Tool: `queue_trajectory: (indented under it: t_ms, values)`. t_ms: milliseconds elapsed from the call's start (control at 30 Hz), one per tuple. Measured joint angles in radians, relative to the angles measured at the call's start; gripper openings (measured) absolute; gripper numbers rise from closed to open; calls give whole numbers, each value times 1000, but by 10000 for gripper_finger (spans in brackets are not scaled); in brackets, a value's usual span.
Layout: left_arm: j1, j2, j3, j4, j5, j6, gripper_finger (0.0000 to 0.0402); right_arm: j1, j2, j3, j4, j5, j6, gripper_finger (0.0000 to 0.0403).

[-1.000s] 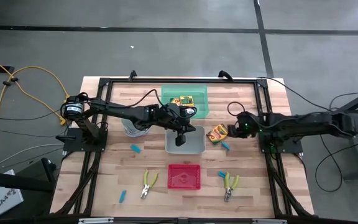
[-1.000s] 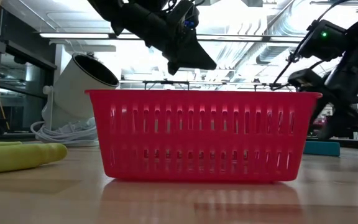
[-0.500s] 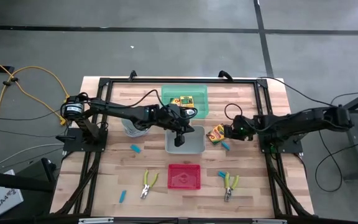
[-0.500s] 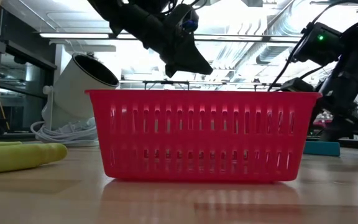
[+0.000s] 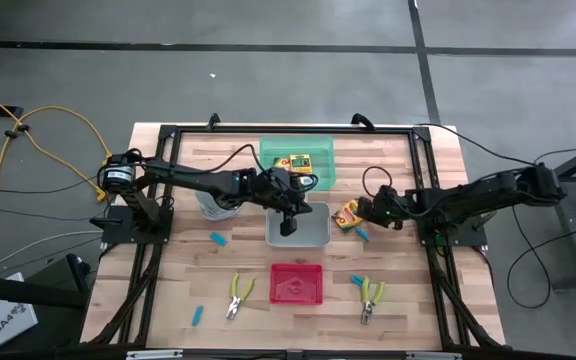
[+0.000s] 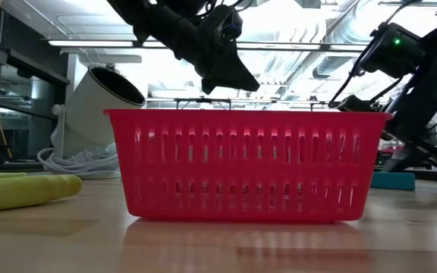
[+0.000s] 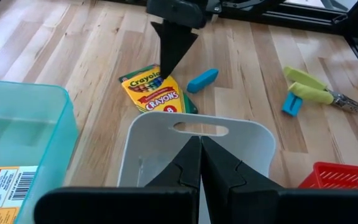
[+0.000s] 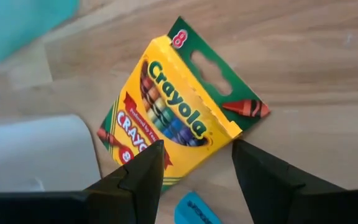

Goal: Pick & Place School Supplies
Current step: Put the yellow crayon box into the green bin

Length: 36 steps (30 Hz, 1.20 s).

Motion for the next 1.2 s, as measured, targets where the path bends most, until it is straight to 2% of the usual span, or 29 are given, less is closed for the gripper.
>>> queue_trajectory:
  t_ms: [567, 833, 1200]
  values:
    - [-13, 0, 0, 0, 0, 0, 1, -1, 73, 1, 36, 191, -13, 184]
    - [-13, 0, 0, 0, 0, -2, 1, 2, 73, 0, 49, 126, 3, 184]
    - [-23, 0, 0, 0, 0, 5, 1, 68, 74, -2, 119, 88, 139, 184]
